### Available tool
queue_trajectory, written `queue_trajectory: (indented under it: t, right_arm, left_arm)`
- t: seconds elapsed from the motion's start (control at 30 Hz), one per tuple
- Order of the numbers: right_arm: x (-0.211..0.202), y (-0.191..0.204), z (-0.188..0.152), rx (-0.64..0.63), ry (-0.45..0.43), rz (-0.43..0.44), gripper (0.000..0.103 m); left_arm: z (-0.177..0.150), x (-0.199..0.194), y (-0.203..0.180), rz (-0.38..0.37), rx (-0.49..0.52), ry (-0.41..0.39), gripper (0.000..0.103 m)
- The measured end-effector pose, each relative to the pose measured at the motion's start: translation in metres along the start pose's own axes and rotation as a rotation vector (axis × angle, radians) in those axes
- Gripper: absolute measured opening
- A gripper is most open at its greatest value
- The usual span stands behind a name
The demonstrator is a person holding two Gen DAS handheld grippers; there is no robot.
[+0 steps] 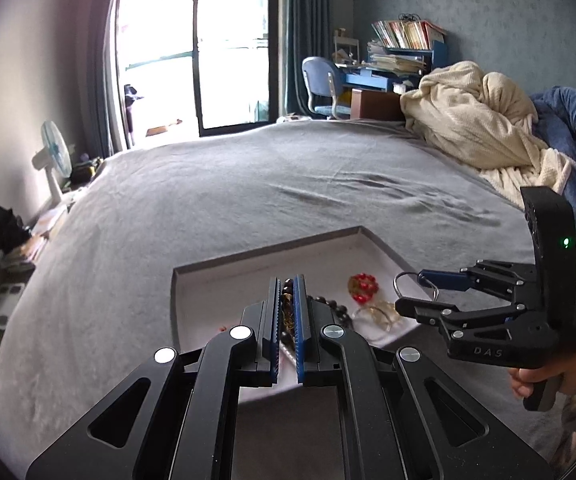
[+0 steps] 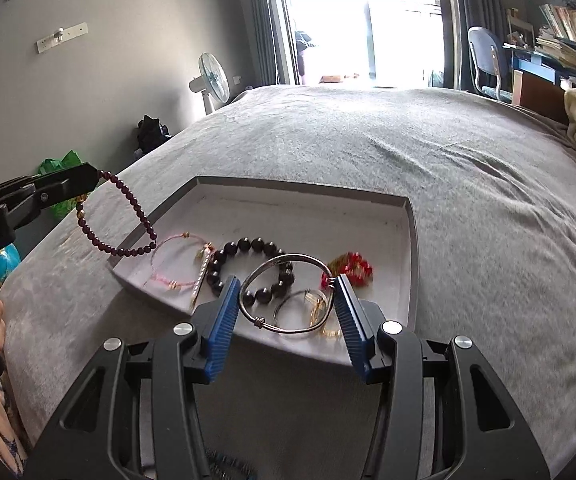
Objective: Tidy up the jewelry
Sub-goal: 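Carry the bracelet and bangle into the grey box and open both tools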
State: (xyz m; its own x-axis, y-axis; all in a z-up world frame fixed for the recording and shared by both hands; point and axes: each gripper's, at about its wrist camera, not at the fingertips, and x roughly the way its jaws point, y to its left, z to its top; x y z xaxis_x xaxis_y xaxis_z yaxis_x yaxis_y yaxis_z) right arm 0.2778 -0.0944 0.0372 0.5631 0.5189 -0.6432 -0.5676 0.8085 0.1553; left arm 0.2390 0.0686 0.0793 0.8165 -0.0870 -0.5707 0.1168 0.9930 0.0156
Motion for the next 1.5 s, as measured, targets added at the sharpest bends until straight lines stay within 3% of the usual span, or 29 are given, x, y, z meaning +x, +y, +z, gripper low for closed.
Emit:
queue_trajectory:
  t: [0.7,1.03,1.33,1.5]
  right_arm:
    - [0.093,-0.024,0.044,0.053,0.149,-0.058,0.048]
    - [0.13,-0.038,0.044,0.048,0.259,-0.086,0.048]
    - [0.139,-0.04,0.04,0.046,0.308,-0.106,0.049]
    - [0.135,-0.038,0.038,0.04,0.293,-0.109,0.049]
  left_arm:
    - [0.011,0.097,0.042,0.049,-0.027,0.138,0.007]
    - [0.002,0.127,0.056,0.047,-0.04,0.219,0.007]
    - [-0.012,0.139,0.059,0.062,-0.044,0.282,0.007]
    - [-0.018,0.136,0.058,0.066,-0.056,0.278,0.019]
